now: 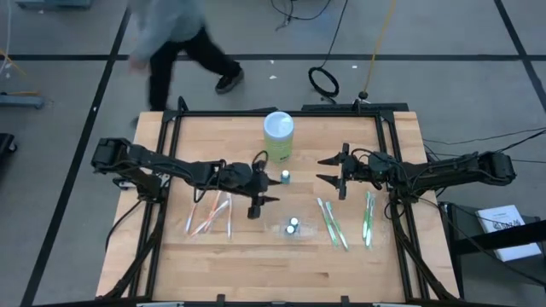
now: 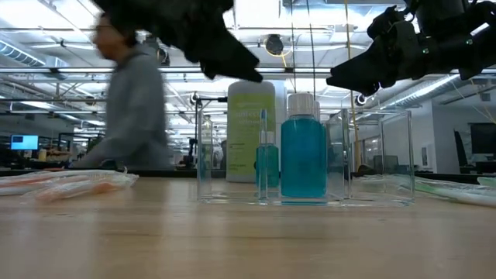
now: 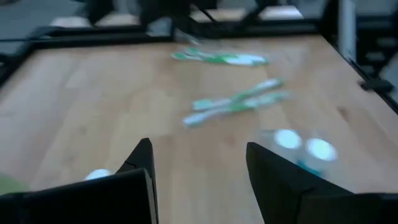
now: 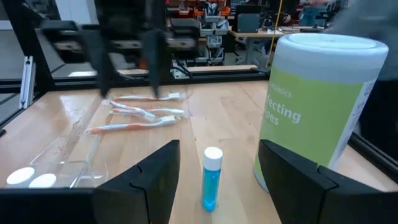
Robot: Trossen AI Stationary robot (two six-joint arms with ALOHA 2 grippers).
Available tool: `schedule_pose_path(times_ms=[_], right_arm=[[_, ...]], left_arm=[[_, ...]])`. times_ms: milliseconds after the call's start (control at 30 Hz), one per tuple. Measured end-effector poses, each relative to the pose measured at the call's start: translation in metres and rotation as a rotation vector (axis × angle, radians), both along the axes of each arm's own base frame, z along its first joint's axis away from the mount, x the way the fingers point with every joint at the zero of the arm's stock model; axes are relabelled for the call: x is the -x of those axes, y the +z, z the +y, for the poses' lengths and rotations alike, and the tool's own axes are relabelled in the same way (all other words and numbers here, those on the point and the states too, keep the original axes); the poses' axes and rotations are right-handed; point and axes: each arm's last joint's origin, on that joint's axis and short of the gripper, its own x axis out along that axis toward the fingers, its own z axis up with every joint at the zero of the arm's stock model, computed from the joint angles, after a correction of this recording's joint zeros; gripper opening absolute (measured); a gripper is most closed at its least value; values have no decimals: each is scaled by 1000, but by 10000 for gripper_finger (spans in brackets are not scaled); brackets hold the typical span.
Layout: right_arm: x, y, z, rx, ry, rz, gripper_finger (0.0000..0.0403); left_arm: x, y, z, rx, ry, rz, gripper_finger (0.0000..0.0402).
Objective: Pick & Place toothbrushing station
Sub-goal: Put the mouthwash into the middle center of the transparent organizer
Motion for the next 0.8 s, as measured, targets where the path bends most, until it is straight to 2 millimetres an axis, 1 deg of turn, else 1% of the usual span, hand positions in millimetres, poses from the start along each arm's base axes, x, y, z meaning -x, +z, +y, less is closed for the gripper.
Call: schedule_pose_path(times_ms=[67,167,267,333,400,567,633,700,800], right_arm=[[0,0,0,0,-1,1,210],[-1,-1,-1,-1,-29,6,210],[-4,-8,0,-6,-60,48,210],[-11,-15,0,-5,-77,93,210],[-19,-20,-1,-3,-98,138,210],[-44,-29,-5,1,-98,199,210],[-55,-37,-7,-12,-73,247,210],[-65,-46,-9,-31,-60,295,210],[-81,-60,-12,-48,-43,349,210]], left_arm=[[5,-10,10,20,38,-36,154],[11,-20,21,53,77,-73,154],[14,-21,27,66,77,-62,154],[21,-17,32,67,87,-48,154],[28,-5,36,66,103,-68,154],[62,39,38,38,108,-140,154],[78,51,35,33,105,-137,154],[91,63,33,18,122,-168,154],[109,73,29,-18,150,-198,154]])
